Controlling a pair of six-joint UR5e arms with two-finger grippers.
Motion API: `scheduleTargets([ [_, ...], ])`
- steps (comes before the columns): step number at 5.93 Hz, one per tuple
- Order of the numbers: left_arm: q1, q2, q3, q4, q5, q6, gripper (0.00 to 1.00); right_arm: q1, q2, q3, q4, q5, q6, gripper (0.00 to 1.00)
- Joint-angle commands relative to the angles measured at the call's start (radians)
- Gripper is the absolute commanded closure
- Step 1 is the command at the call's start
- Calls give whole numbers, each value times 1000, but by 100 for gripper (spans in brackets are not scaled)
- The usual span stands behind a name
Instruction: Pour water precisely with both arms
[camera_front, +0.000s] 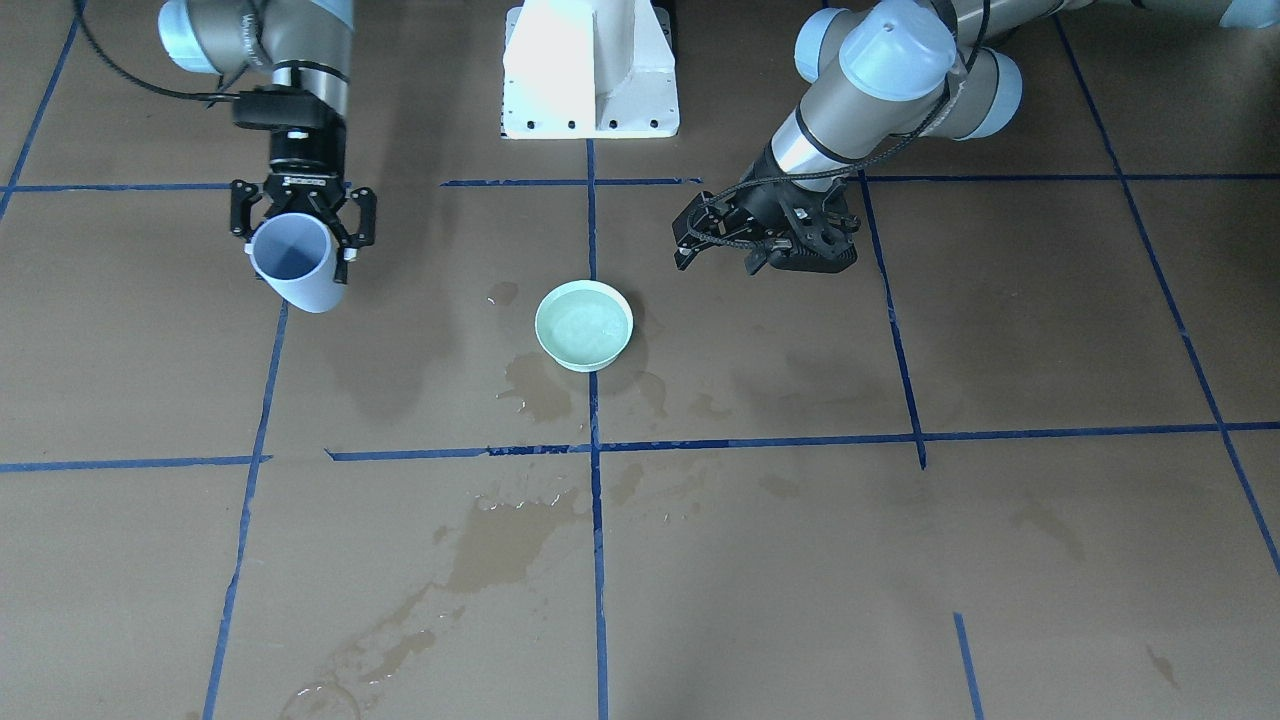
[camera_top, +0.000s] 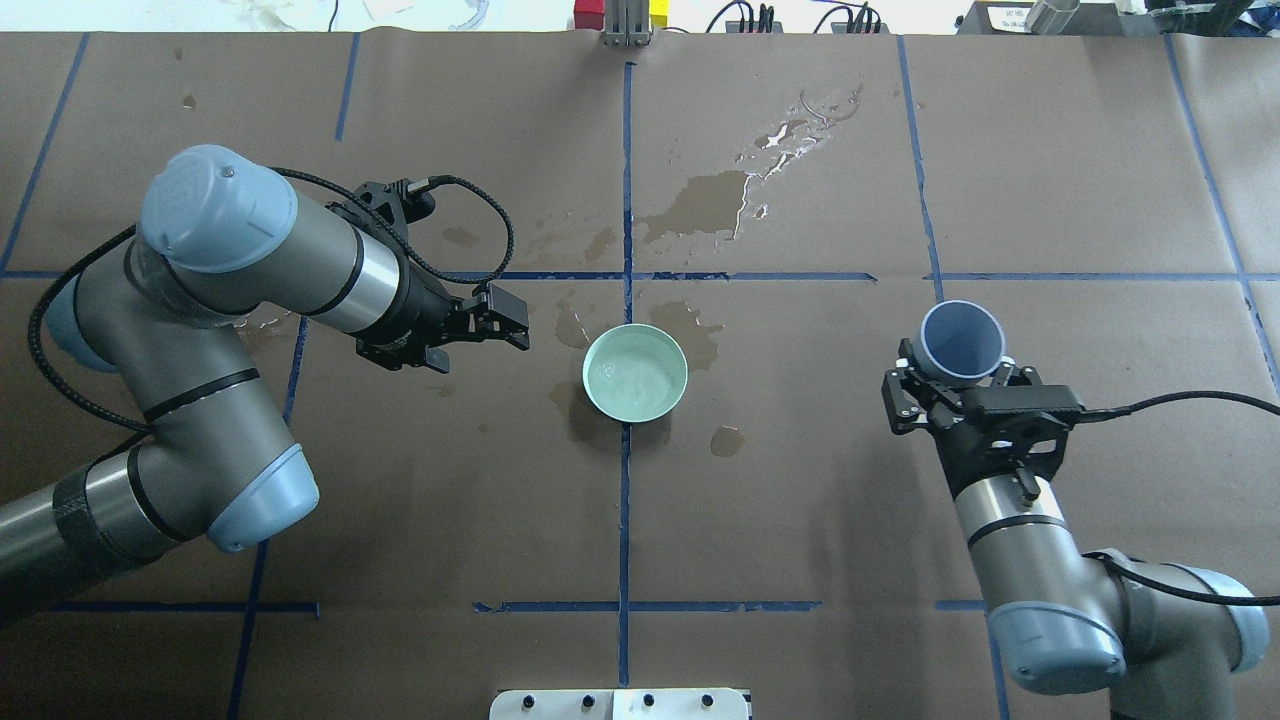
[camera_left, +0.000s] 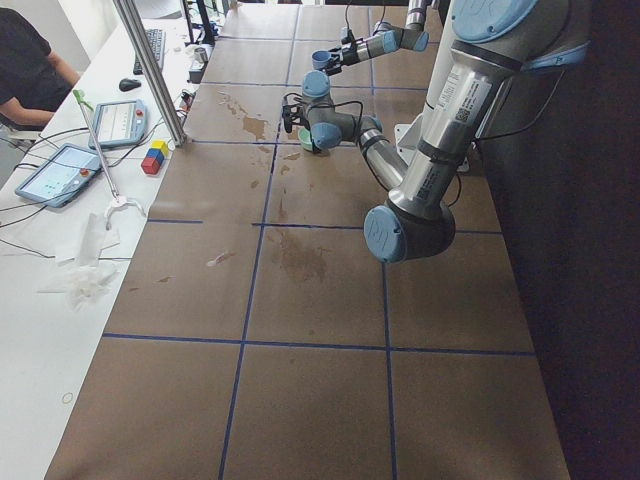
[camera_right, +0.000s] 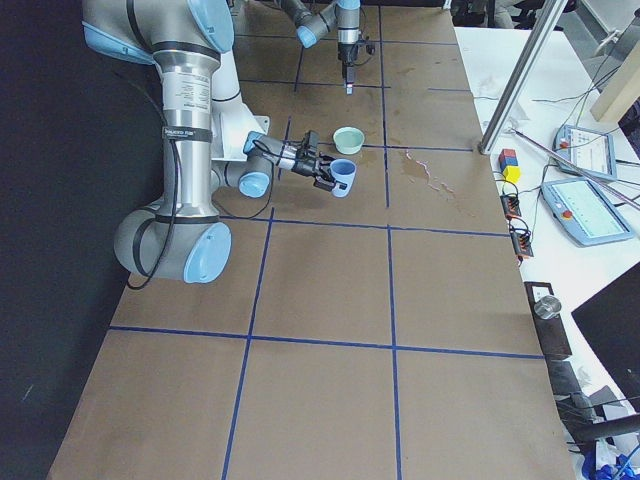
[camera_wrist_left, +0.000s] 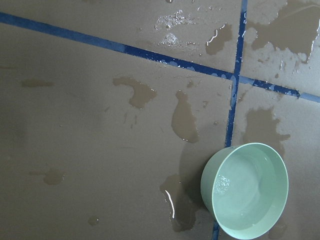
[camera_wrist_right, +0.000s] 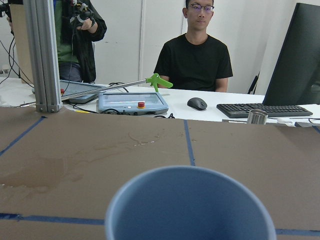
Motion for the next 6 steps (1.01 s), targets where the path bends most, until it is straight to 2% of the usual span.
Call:
scheduleTargets([
  [1,0,0,-1,0,0,0,0,47,-114,-38,163,-3,14,99],
  [4,-2,-2,-13,2,0,-2,0,76,-205,-172,314,10,98,100],
  [5,-3,0,-19,3,0,-14,0,78,-230,-221,403,18,99,100],
  [6,-3,0,-20,6,0,-16,0,82,-234,-264,433,16,99,99],
])
